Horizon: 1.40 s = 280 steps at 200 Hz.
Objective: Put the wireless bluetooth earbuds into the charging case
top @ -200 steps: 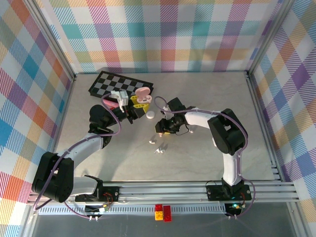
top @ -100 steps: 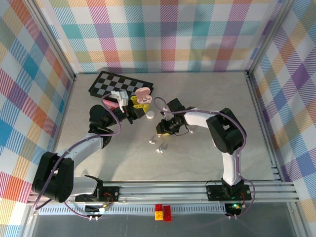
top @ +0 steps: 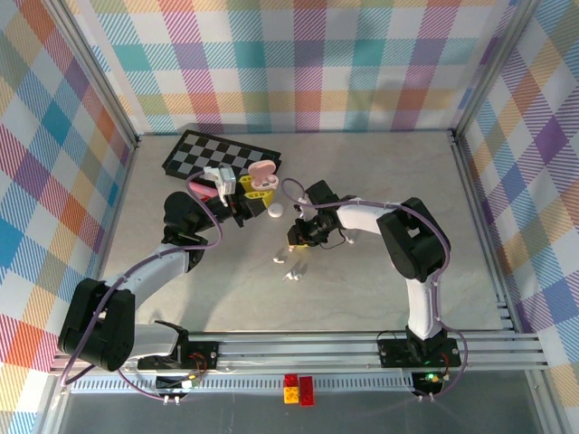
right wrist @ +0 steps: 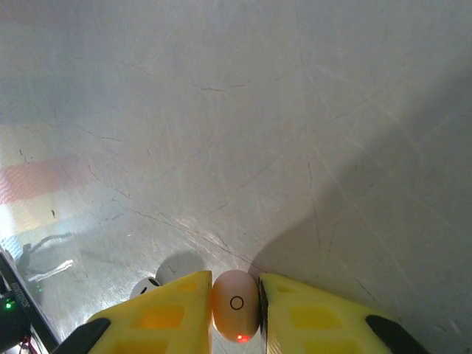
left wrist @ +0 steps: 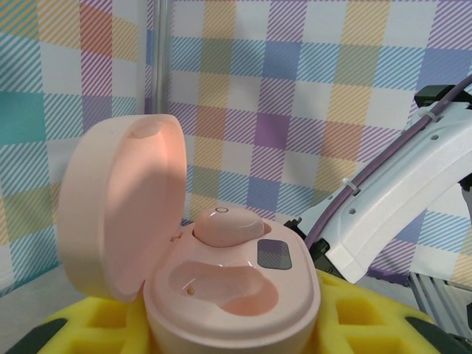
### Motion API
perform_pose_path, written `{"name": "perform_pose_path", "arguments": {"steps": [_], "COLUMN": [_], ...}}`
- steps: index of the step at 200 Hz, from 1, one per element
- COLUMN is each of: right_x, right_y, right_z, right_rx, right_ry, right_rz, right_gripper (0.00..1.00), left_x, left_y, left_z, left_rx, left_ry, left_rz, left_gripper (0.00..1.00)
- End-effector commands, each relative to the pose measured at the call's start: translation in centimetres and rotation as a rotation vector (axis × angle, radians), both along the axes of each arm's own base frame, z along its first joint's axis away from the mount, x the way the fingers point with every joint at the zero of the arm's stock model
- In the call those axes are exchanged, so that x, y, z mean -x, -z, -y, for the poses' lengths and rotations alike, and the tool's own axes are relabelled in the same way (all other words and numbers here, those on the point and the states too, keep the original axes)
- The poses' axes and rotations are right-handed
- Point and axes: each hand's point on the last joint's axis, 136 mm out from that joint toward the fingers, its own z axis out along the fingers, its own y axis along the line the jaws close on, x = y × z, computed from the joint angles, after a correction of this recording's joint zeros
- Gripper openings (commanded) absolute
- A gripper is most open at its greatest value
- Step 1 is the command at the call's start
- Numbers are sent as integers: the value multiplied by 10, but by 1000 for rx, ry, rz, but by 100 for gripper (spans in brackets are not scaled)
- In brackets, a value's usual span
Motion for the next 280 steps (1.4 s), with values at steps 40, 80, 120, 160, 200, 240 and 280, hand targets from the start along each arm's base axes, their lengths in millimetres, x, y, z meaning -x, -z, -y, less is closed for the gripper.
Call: {"name": "perform_pose_path", "arguments": {"steps": [40, 80, 120, 160, 200, 240, 280], "right_x": [1, 5, 11, 10, 8, 3, -4], "right_y": [-44, -96, -163, -228, -271, -298, -305], "right_z": [24, 45, 55, 51, 37, 23, 7], "right_rx": [62, 80, 48, 21, -12, -22, -31], "right_ry": [71, 125, 150, 134, 106, 79, 45], "right_rz": [139, 246, 328, 442, 527, 589, 613], "right_gripper": [22, 21, 21, 21, 21, 21, 22], "left_x": [-5, -21, -33, -42, -48, -48, -45], "left_y": [4, 10, 15, 28, 43, 52, 54], "left_z": [-6, -12, -14, -6, 5, 20, 29], "left_rx": [-87, -70, -59, -90, -128, -170, -184], "left_ry": [-76, -177, -232, -266, -269, -247, -228], "left_rz": [55, 57, 72, 87, 93, 104, 113], "left_gripper": [19, 19, 19, 18, 18, 18, 18]}}
